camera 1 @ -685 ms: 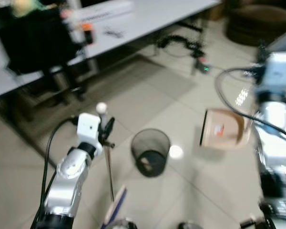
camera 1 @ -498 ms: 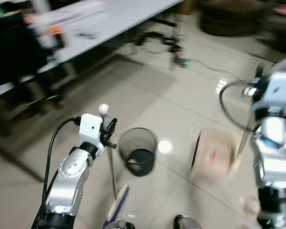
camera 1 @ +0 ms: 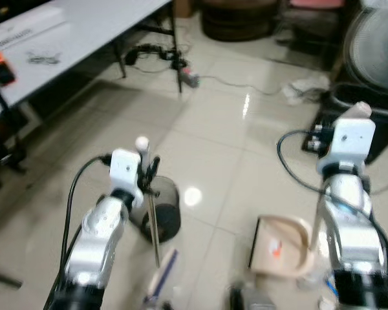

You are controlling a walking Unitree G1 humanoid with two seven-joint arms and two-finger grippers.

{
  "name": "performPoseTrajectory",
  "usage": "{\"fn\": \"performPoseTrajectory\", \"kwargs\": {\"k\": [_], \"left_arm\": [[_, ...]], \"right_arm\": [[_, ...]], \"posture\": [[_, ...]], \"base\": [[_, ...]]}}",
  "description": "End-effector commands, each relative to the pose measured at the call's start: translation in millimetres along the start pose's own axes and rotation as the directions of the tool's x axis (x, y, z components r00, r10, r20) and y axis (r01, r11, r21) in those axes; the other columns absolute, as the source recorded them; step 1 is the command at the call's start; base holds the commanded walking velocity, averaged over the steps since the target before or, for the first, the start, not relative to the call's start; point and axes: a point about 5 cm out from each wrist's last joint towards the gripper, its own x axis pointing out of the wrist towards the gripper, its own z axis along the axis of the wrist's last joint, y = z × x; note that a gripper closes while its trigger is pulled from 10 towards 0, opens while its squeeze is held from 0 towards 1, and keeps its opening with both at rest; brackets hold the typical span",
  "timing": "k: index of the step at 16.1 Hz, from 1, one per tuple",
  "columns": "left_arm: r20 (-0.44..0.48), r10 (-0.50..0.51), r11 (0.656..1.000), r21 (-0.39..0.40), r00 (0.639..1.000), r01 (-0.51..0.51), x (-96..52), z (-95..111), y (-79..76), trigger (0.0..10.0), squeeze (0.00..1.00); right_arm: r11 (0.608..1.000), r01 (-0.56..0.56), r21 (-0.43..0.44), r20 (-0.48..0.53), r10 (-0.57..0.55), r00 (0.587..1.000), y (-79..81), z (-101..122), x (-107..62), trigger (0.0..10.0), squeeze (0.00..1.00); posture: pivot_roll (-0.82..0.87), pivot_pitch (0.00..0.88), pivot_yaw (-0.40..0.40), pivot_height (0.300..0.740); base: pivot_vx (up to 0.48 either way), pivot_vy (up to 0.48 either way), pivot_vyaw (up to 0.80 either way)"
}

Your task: Sweep floor

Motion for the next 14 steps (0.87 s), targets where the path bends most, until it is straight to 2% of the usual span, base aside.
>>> {"fn": "performPoseTrajectory", "kwargs": {"k": [1, 5, 7, 10, 12, 14], "left_arm": [[0.045, 0.01, 1.0, 0.011, 0.999, -0.011, 3.9, 8.0, -0.3, 10.0, 0.0], [0.086, 0.012, 0.999, 0.046, 0.996, -0.016, 10.1, 14.8, -2.3, 10.0, 0.0], [0.103, 0.026, 0.997, 0.065, 0.994, -0.032, 12.4, 17.9, -1.4, 10.0, 0.0], [0.111, 0.041, 0.996, 0.072, 0.993, -0.049, 13.9, 19.6, -0.2, 10.0, 0.0], [0.115, 0.049, 0.996, 0.074, 0.992, -0.058, 14.9, 20.4, 0.7, 10.0, 0.0], [0.114, 0.078, 0.993, 0.08, 0.99, -0.087, 15.1, 19.4, 3.0, 10.0, 0.0]], "right_arm": [[0.999, -0.013, 0.032, -0.004, 0.013, 1.0, 2.4, 4.9, -1.0, 10.0, 0.0], [0.998, -0.008, 0.069, -0.089, 0.014, 0.996, 11.9, -1.8, -9.4, 10.0, 0.0], [0.995, -0.036, 0.089, -0.09, 0.044, 0.995, 15.9, -1.2, -10.6, 10.0, 0.0], [0.996, -0.083, 0.036, -0.04, 0.084, 0.996, 21.5, 4.6, -10.0, 10.0, 0.0], [0.996, -0.088, 0.027, -0.031, 0.089, 0.996, 23.8, 5.0, -8.6, 10.0, 0.0], [0.988, -0.148, 0.047, -0.013, 0.149, 0.989, 30.5, 4.6, -8.1, 10.0, 0.0]], "posture": [[-0.05, 0.092, 0.091, 0.74], [-0.05, 0.101, 0.094, 0.74], [-0.05, 0.102, 0.093, 0.74], [-0.05, 0.104, 0.08, 0.74], [-0.04, 0.104, 0.077, 0.74], [-0.04, 0.086, 0.074, 0.74]], "base": [[0.0, 0.0, -0.8], [0.0, 0.0, -0.8], [0.0, 0.0, -0.8], [0.0, -0.374, -0.8], [0.0, -0.467, 0.0], [0.0, -0.469, 0.0]]}}
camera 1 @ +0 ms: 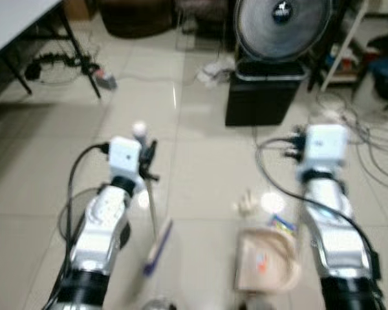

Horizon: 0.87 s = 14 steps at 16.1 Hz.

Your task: Sweep floor

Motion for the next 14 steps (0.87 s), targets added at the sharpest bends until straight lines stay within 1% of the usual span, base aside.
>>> {"fn": "performPoseTrajectory", "kwargs": {"k": [1, 4, 7, 9, 14], "left_arm": [[0.016, -0.001, 1.0, 0.014, 1.0, 0.001, 2.5, 3.9, -2.1, 10.0, 0.0], [0.022, 0.024, 0.999, 0.023, 0.999, -0.025, 1.1, 4.6, -0.1, 10.0, 0.0], [0.033, 0.042, 0.998, 0.042, 0.999, -0.044, 2.0, 6.6, 1.4, 10.0, 0.0], [0.04, 0.027, 0.998, 0.058, 0.999, -0.029, 3.3, 8.3, -1.1, 10.0, 0.0], [0.04, 0.017, 0.998, 0.059, 0.999, -0.019, 3.9, 9.0, -2.4, 10.0, 0.0]], "right_arm": [[1.0, -0.009, 0.028, 0.035, 0.008, 0.999, -4.0, 4.9, 0.9, 10.0, 0.0], [1.0, -0.028, 0.007, 0.044, 0.028, 0.999, -3.2, 3.5, 1.8, 10.0, 0.0], [0.999, -0.033, 0.014, 0.05, 0.032, 0.998, -3.8, 3.5, 3.2, 10.0, 0.0], [1.0, -0.011, 0.024, 0.049, 0.01, 0.999, -7.3, 2.0, 2.2, 10.0, 0.0], [0.999, 0.012, 0.046, 0.036, -0.014, 0.999, -10.6, -1.6, -2.5, 10.0, 0.0]], "posture": [[-0.04, 0.086, 0.074, 0.74], [-0.02, 0.081, 0.062, 0.74], [-0.03, 0.078, 0.057, 0.74], [-0.03, 0.078, 0.06, 0.74], [-0.03, 0.086, 0.076, 0.74]], "base": [[0.0, -0.469, 0.0], [0.0, -0.469, 0.0], [0.0, -0.47, 0.0], [0.0, -0.469, 0.0], [0.0, -0.469, 0.0]]}}
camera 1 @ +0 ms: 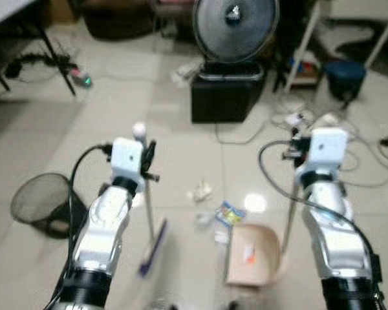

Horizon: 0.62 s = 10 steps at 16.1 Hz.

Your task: Sweep floor

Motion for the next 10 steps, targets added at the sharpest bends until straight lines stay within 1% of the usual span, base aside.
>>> {"fn": "performPoseTrajectory", "kwargs": {"k": [1, 7, 8, 9, 10], "left_arm": [[0.037, 0.0, 1.0, 0.023, 0.999, -0.001, 2.5, 8.8, 1.8, 10.0, 0.0], [0.031, -0.011, 1.0, 0.017, 0.999, 0.01, 1.4, 7.7, 0.7, 10.0, 0.0], [-0.008, -0.025, 0.999, -0.047, 1.0, 0.025, 1.2, 2.9, -0.8, 10.0, 0.0], [-0.021, -0.032, 0.997, -0.068, 0.999, 0.031, 1.2, 1.2, -1.4, 10.0, 0.0], [-0.017, -0.026, 0.998, -0.059, 1.0, 0.025, 1.2, 1.6, -0.8, 10.0, 0.0]], "right_arm": [[1.0, 0.006, 0.007, 0.043, -0.007, 0.999, -2.8, 8.6, -0.3, 10.0, 0.0], [1.0, -0.002, 0.015, 0.036, 0.001, 0.999, 0.6, 7.5, -2.2, 10.0, 0.0], [1.0, -0.002, 0.018, 0.034, 0.002, 0.999, 0.8, 7.2, -2.7, 10.0, 0.0], [1.0, -0.002, 0.018, 0.033, 0.002, 0.999, 0.8, 7.1, -2.8, 10.0, 0.0], [1.0, -0.003, 0.02, 0.032, 0.002, 0.999, 1.0, 6.7, -3.0, 10.0, 0.0]], "posture": [[-0.03, 0.086, 0.076, 0.74], [-0.03, 0.102, 0.077, 0.74], [-0.03, 0.103, 0.077, 0.74], [-0.03, 0.103, 0.077, 0.74], [-0.03, 0.108, 0.077, 0.74]], "base": [[0.0, -0.465, 0.0], [0.0, -0.451, 0.0], [0.0, 0.48, 0.0], [0.0, 0.48, 0.0], [0.0, 0.48, 0.0]]}}
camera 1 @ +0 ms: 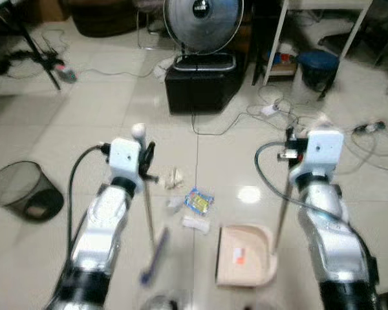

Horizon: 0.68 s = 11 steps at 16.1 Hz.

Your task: Sweep floor

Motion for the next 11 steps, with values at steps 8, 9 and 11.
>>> {"fn": "performPoseTrajectory", "kwargs": {"k": [8, 9, 11], "left_arm": [[0.133, 0.079, 0.996, 0.03, 0.988, -0.084, 3.9, 25.3, 14.7, 10.0, 0.0], [0.144, 0.083, 0.995, 0.037, 0.986, -0.089, 3.8, 27.1, 15.6, 10.0, 0.0], [0.15, 0.087, 0.995, 0.036, 0.985, -0.093, 3.8, 27.9, 16.6, 10.0, 0.0]], "right_arm": [[0.999, 0.013, 0.034, 0.021, -0.014, 1.0, -1.1, 6.3, 2.3, 10.0, 0.0], [0.999, 0.01, 0.048, 0.018, -0.011, 1.0, -0.8, 6.4, 2.3, 10.0, 0.0], [0.999, 0.01, 0.046, 0.018, -0.01, 1.0, -0.8, 6.7, 3.1, 10.0, 0.0]], "posture": [[-0.03, 0.114, 0.081, 0.74], [-0.03, 0.115, 0.082, 0.74], [-0.03, 0.115, 0.083, 0.74]], "base": [[0.0, 0.06, 0.0], [0.319, 0.0, 0.0], [0.36, 0.0, -0.54]]}}
